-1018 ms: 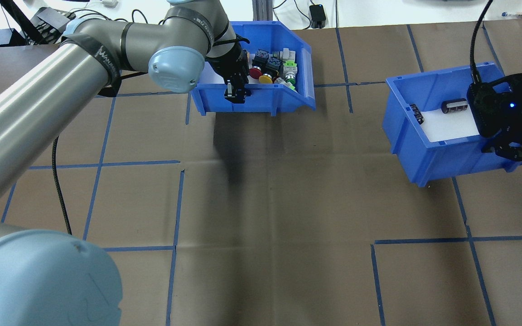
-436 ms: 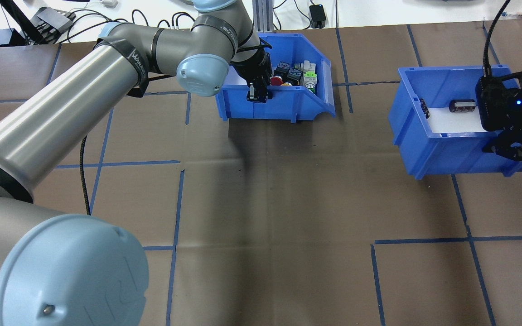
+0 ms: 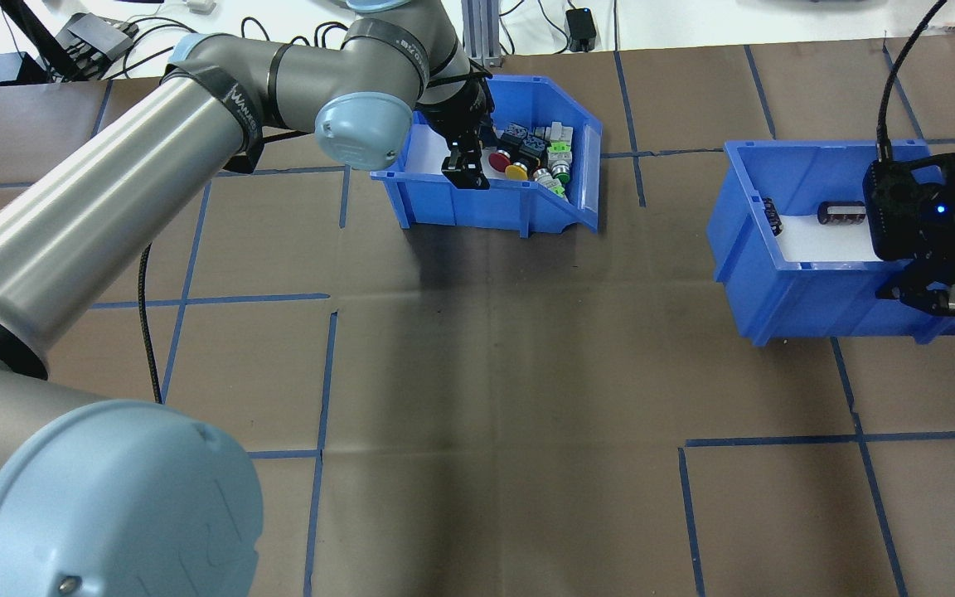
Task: Place button box in front
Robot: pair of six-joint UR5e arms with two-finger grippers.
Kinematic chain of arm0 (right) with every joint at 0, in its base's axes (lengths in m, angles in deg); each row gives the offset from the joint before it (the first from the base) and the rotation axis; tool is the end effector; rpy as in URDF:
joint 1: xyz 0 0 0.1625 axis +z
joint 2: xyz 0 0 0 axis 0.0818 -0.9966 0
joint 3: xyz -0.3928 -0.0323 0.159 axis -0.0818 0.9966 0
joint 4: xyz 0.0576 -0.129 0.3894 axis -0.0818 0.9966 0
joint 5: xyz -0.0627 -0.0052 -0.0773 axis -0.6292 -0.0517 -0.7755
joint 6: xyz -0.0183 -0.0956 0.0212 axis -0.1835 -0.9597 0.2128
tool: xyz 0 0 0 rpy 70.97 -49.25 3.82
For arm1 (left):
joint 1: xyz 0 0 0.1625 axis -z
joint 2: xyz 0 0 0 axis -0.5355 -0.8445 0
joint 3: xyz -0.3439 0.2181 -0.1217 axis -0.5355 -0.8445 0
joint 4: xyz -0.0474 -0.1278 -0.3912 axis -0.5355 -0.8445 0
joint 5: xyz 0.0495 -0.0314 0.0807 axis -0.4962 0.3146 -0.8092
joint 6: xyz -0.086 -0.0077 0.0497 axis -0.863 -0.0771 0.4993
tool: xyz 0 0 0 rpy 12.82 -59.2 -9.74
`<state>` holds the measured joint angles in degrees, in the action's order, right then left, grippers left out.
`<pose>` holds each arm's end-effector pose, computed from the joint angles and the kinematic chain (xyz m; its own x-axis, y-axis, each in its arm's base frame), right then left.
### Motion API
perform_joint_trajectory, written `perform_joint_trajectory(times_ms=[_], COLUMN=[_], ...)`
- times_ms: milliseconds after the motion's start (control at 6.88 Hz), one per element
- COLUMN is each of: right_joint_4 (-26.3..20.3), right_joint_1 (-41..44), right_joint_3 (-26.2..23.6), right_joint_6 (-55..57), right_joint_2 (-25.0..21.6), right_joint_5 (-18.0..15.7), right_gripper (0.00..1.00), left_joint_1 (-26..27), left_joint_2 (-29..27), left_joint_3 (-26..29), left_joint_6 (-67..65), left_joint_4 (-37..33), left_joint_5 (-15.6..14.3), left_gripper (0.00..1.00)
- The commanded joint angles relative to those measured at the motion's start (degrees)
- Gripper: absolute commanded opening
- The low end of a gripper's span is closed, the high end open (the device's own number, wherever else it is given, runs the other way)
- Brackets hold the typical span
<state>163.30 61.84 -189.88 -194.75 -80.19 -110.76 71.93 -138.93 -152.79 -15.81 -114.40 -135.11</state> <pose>-0.0375 -0.4168 0.3962 -0.1219 -0.9917 0.0410 -0.9919 0.1232 0.0314 -0.3272 -0.6525 0.3210 -0.2053 -0.9703 0.1279 -0.9456 0.2304 0.2297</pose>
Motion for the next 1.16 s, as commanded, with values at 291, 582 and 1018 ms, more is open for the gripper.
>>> perform_joint_trajectory(times_ms=[291, 582, 1018], right_joint_4=[-0.2, 0.1, 0.2], right_joint_1=[0.9, 4.6, 9.6], right_joint_3=[-14.6, -16.1, -12.5], right_joint_6=[0.2, 3.5, 8.1], right_joint_2=[-15.4, -16.1, -11.8], right_joint_5=[0.4, 0.7, 0.8], right_gripper=[0.01, 0.01, 0.00], left_joint_1=[-7.3, -10.4, -12.7], left_joint_2=[10.7, 16.0, 24.2], left_joint_3=[-0.9, -1.4, -4.3], left_joint_6=[19.4, 38.8, 62.5], left_joint_4=[-13.9, -20.6, -27.0], left_joint_5=[-8.7, -9.5, -12.5], left_gripper=[0.99, 0.99, 1.00])
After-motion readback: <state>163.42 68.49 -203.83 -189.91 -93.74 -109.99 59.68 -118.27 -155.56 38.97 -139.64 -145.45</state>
